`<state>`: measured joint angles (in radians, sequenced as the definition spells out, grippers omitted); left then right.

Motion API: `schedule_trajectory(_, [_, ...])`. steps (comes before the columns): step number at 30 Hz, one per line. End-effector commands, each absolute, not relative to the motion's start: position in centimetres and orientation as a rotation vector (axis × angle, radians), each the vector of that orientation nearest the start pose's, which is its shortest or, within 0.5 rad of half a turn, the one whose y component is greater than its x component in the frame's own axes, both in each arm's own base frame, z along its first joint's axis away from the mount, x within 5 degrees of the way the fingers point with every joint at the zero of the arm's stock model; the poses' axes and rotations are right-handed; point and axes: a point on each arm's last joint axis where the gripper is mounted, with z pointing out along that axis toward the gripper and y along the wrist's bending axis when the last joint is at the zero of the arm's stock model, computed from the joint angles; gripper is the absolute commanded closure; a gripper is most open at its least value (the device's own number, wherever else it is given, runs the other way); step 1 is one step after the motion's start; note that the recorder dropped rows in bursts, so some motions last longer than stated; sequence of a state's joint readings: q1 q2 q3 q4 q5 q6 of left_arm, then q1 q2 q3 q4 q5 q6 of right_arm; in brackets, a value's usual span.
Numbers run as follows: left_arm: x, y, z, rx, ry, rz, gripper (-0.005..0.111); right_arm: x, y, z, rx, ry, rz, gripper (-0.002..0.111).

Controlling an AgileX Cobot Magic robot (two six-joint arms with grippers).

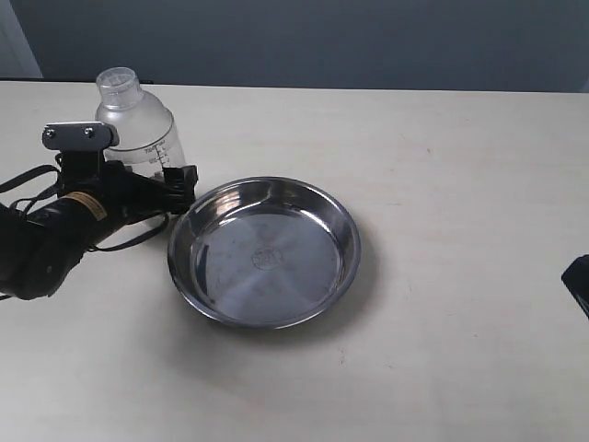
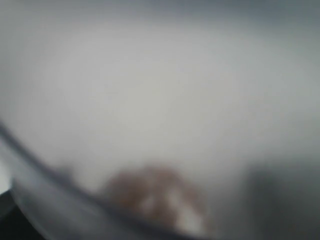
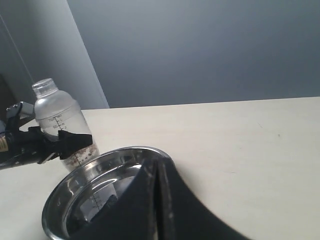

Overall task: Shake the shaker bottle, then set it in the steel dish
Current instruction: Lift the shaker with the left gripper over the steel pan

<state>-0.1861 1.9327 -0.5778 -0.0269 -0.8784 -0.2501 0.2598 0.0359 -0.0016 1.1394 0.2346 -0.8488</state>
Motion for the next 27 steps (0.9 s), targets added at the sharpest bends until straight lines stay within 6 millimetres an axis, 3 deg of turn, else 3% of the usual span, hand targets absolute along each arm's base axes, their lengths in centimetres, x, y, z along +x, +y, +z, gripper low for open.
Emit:
schedule_trajectory(1, [31.3,-5.6,12.7,-0.031,1.874,-0.216,0.106,5.1,3.2,20.3,-0.14,1.633,0.576,0.109])
schedule_trajectory(10, [30.7,-6.0,16.5,0.043,1.792,-0.224,0.106,5.1,3.2,20.3,-0.14,1.633,0.576,0.109])
schedule_trajectory(13, [29.5,-8.1,19.2,0.113,1.75,-0.29,0.106,5.1,3.2,20.3,-0.14,1.633,0.576,0.109])
schedule_trajectory(17, [27.4,-13.2,19.8,0.32,1.743,-0.559,0.106,5.1,3.2,20.3,-0.14,1.633,0.576,0.109])
schedule_trajectory(20, [27.1,-13.0,19.1,0.379,1.848,-0.522,0.106,5.1,3.2,20.3,-0.14,1.633,0.576,0.109])
schedule_trajectory(22, [26.8,-11.4,19.0,0.262,1.921,-0.477,0.106,5.1,3.2,20.3,-0.143,1.634,0.578,0.109])
schedule_trajectory(23, [26.7,-11.7,19.7,0.239,1.86,-0.516,0.106,5.0,3.3,20.3,-0.144,1.635,0.58,0.109])
schedule_trajectory(25, [26.5,-14.5,21.2,0.303,1.731,-0.661,0.106,5.0,3.3,20.3,-0.15,1.638,0.584,0.109])
schedule_trajectory(27, [26.6,-15.2,20.9,0.345,1.845,-0.606,0.106,5.0,3.3,20.3,-0.148,1.637,0.583,0.109])
